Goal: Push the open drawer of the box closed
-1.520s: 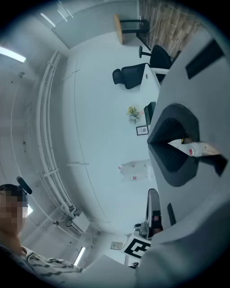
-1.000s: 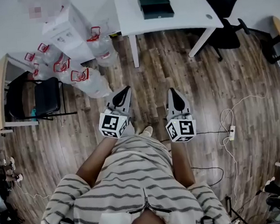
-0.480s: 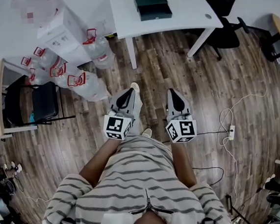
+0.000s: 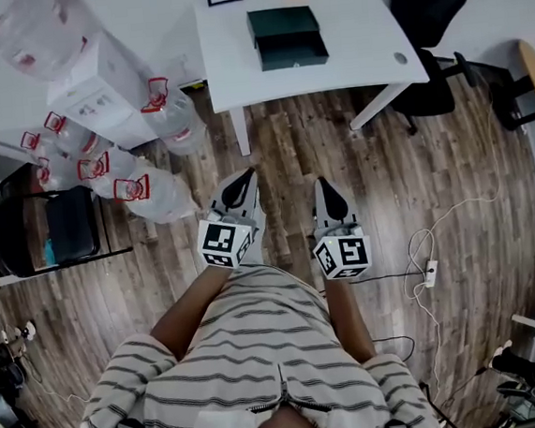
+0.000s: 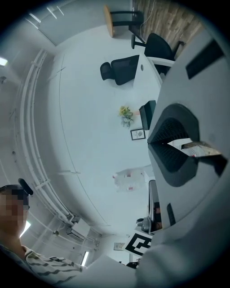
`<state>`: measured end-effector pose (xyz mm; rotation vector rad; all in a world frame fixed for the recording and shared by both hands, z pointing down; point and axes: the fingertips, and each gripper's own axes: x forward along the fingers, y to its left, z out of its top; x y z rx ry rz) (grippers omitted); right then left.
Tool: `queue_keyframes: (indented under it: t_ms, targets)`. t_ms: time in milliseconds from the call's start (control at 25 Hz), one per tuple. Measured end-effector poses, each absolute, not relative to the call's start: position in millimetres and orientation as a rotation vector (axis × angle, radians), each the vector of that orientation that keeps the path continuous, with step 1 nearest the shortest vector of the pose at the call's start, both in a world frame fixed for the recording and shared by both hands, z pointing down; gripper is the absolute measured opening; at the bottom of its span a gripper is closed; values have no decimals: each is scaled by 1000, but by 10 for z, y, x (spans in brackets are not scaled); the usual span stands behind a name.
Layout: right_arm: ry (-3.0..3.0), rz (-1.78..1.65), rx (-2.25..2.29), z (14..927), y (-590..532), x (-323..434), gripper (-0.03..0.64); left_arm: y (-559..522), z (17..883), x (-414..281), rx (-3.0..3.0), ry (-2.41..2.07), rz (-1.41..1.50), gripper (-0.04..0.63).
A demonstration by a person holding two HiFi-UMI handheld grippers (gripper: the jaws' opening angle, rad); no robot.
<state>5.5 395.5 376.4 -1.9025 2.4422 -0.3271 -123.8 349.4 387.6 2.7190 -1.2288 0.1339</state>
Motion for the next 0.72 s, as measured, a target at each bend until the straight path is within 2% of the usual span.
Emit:
queue_keyframes:
  t_ms: [400,720]
  targets:
    - [2403,-382,-1982,3544,2275,182,11,1783,3576,-1080,2732,-1173,147,0]
    - [2377,-427,-2040,3570,1428,178,11,953,3642,-1019,2722,-1094,177,0]
